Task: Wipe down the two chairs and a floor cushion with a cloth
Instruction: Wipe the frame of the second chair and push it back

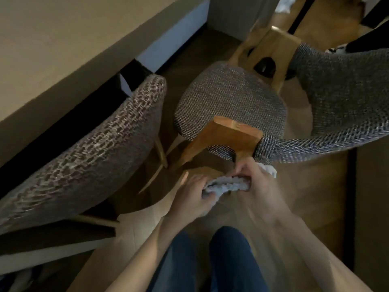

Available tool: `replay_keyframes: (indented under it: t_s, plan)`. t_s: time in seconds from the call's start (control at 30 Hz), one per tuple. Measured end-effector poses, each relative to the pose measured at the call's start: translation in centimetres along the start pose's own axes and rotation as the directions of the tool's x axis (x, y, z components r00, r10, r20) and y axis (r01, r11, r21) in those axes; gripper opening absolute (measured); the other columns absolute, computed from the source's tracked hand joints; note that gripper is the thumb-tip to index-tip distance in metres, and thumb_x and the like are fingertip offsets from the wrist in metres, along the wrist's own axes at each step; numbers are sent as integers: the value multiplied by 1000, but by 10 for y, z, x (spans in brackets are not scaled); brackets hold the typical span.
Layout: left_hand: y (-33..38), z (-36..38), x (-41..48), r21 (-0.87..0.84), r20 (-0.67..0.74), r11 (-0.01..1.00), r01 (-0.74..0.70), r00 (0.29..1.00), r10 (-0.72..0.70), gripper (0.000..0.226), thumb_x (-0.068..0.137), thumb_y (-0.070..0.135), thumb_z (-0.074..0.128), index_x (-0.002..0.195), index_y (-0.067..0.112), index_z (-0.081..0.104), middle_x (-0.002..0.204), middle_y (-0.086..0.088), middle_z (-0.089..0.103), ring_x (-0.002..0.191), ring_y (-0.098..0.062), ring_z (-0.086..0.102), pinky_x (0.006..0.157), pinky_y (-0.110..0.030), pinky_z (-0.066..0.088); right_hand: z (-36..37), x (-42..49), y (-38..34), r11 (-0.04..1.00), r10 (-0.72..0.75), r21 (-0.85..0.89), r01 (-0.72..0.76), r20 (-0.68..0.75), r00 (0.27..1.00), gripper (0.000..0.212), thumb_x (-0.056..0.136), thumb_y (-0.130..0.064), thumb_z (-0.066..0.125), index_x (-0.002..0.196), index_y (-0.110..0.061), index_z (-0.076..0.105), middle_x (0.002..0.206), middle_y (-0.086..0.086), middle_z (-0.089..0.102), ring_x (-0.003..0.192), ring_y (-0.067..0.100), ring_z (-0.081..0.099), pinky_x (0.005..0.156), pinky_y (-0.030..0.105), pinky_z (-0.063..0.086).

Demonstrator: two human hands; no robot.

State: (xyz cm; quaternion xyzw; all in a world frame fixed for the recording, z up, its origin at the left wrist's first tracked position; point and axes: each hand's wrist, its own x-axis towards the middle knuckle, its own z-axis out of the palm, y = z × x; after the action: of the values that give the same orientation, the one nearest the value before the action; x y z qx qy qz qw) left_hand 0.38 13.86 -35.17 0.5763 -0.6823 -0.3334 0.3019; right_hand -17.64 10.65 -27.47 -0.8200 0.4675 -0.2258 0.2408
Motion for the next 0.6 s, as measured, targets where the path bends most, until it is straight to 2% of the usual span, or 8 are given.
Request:
replay_keyframes:
  t_s: [0.1,0.17,0.23,0.33,0.4,0.47,0.53,0.6]
  plan:
    - [-36,24,19,-50,-74,996,68,995,-72,17,92,33,57,109,30,58,102,22,56,100,2,55,95,-34,48,30,-4,41,998,42,-47,-51,-177,983,40,74,-12,65,97,-38,45,91,-18,57,80,3,56,69,19,44]
    - [-54,36,32,-119,-99,989,90,990,-102,18,92,42,57,108,37,50,101,17,59,95,2,58,81,-23,53,52,-9,67,995,101,26,-98,-322,941,41,77,-2,66,97,-34,51,94,-14,60,86,6,59,75,19,44]
    - [-63,46,46,-140,-190,990,-24,982,-3,20,92,35,59,109,33,49,99,15,62,93,6,60,72,-10,49,74,-15,93,966,249,180,-185,-458,853,39,80,-1,66,96,-35,53,97,-10,62,92,13,60,80,27,47]
    - [-63,74,69,-131,-342,978,-164,933,110,17,91,23,63,107,20,58,96,11,63,91,-2,61,75,-18,50,103,-21,129,924,382,277,-263,-627,680,20,85,-11,68,97,-25,60,95,-4,57,98,21,53,83,21,40]
    - [-56,98,82,-177,-490,966,-188,868,80,16,88,23,66,102,16,63,95,9,62,92,-9,60,83,-29,49,114,-17,149,928,349,194,-318,-753,558,11,84,-14,71,93,-10,67,97,1,49,99,29,46,84,23,31]
    - [-50,121,95,-169,-597,978,-122,802,-3,18,84,30,69,99,20,68,100,7,57,99,-14,53,92,-35,41,118,-7,161,915,372,243,-323,-821,434,18,82,-17,73,91,-2,68,96,8,41,98,33,43,87,27,31]
    - [-45,137,105,-176,-675,984,-16,729,-109,21,80,39,72,97,26,70,102,5,46,103,-16,44,96,-31,29,121,2,167,919,385,321,-228,-851,358,24,82,-21,73,97,-5,64,96,8,41,97,26,46,87,27,36]
    - [-43,147,111,-248,-744,967,-51,649,-157,23,78,40,74,96,28,66,98,4,44,97,-14,44,93,-29,35,123,9,166,906,415,420,-53,-858,304,33,81,-20,74,102,-16,49,96,1,47,92,15,52,83,28,45]
